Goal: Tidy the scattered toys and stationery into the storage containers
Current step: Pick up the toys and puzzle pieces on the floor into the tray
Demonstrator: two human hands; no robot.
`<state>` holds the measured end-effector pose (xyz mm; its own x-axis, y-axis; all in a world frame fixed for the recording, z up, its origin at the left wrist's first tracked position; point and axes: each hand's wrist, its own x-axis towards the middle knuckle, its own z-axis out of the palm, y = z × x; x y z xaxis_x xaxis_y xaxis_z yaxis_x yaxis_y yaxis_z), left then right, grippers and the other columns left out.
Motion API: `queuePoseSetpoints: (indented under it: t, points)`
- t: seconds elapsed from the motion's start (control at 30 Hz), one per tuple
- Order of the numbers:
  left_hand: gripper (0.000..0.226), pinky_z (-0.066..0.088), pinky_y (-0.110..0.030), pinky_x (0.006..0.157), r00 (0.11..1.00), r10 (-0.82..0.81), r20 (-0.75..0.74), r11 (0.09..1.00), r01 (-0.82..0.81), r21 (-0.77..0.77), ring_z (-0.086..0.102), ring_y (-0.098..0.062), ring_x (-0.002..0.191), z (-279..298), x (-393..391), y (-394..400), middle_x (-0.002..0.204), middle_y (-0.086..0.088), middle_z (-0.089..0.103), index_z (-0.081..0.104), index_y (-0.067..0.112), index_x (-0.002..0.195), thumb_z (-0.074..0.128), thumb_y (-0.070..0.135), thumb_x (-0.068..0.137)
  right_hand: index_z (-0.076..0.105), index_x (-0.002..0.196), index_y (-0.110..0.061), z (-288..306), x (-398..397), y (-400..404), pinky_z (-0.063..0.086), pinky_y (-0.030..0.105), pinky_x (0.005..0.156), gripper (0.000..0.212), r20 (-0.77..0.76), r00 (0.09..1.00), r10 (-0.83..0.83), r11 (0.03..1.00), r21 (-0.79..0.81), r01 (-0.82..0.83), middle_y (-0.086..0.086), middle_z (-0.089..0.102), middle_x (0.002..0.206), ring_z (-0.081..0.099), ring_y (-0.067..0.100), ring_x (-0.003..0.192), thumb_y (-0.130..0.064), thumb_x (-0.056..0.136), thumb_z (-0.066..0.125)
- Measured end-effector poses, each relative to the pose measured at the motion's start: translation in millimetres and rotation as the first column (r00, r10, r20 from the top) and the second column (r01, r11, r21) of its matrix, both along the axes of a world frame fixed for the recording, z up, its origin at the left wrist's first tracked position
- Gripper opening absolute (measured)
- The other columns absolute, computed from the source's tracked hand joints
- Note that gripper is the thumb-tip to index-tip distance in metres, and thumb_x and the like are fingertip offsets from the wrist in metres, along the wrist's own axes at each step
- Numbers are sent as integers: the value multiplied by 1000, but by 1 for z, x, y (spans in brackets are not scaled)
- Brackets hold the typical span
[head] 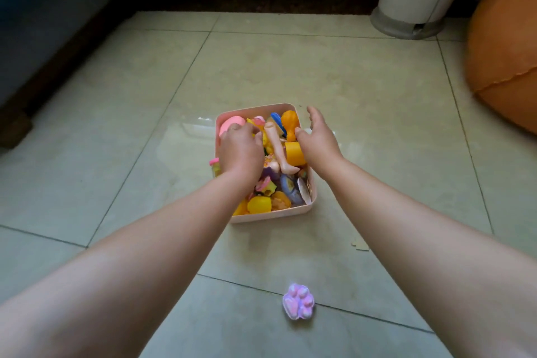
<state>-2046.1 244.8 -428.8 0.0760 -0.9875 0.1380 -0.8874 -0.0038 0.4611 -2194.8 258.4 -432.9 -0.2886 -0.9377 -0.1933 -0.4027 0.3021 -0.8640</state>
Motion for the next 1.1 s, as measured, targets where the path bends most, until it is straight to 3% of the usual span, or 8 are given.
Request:
queuePoseSetpoints:
  t: [0.13, 0.23, 0.37, 0.47, 0.6, 0.7, 0.97, 1.1]
  points:
    - [21, 43, -35, 77, 969, -246, -12, 963, 243, -120, 57, -26, 101, 7, -14, 11, 107, -7, 64, 66, 16, 108, 52, 24, 95, 46, 138, -21, -23, -28, 40, 39, 25, 94, 47, 6, 984, -176, 984, -18, 176, 5, 51, 136, 52, 18, 119, -8, 93, 43]
    - [20, 45, -36, 65, 861, -502, 88, 848, 509, -147, 62, -29, 90, 6, -28, 27, 96, -7, 68, 66, 16, 101, 51, 29, 96, 62, 116, -24, -41, -54, 80, 36, 20, 79, 31, -134, 979, -155, 988, -5, 155, 3, 57, 118, 57, 15, 101, -11, 92, 48]
    - [24, 46, -32, 44, 512, -818, 264, 489, 859, -152, 60, -30, 56, -13, -44, 59, 64, -7, 62, 62, 11, 77, 54, 30, 90, 68, 94, -30, -59, -75, 130, 39, 26, 67, 7, -263, 965, -5, 994, 101, 33, -3, 58, 94, 57, 12, 84, -31, 88, 64]
    - [26, 42, -25, 37, 228, -905, 359, 222, 973, -59, 55, -28, 45, -33, -45, 81, 54, -5, 57, 59, 11, 70, 55, 31, 86, 66, 91, -29, -66, -77, 155, 41, 27, 67, 17, -327, 935, 139, 980, 182, -82, -6, 51, 91, 56, 10, 76, -42, 82, 70]
    - [41, 49, -35, 56, -63, -959, 276, 49, 923, 381, 61, -33, 64, -40, -38, 103, 77, -7, 65, 61, 12, 84, 51, 52, 91, 59, 100, -24, -80, -77, 191, 45, 31, 67, 38, -489, 841, 230, 969, 199, -149, -5, 46, 100, 55, 15, 79, -49, 76, 74]
    - [53, 45, -36, 59, -123, -962, 242, 58, 779, 624, 60, -32, 80, -36, -29, 110, 104, -4, 58, 56, 16, 110, 50, 64, 87, 60, 102, -16, -87, -73, 200, 49, 35, 72, 33, -507, 845, 167, 982, 163, -96, 4, 47, 106, 59, 26, 84, -36, 80, 74]
    - [67, 42, -33, 59, -264, -957, 119, -124, 746, 655, 58, -32, 87, -45, -16, 133, 114, -7, 45, 45, 24, 129, 70, 55, 75, 58, 101, -13, -82, -58, 169, 45, 35, 77, 23, -501, 856, 126, 973, 231, -8, 10, 49, 113, 59, 33, 96, -28, 86, 68]
    - [46, 34, -30, 56, -126, -991, 49, -60, 736, 675, 60, -33, 83, -51, -13, 143, 109, -6, 50, 52, 12, 115, 71, 33, 78, 56, 104, -17, -81, -51, 157, 44, 34, 78, 28, -426, 903, 62, 959, 276, 64, 6, 58, 111, 60, 29, 100, -32, 85, 69]
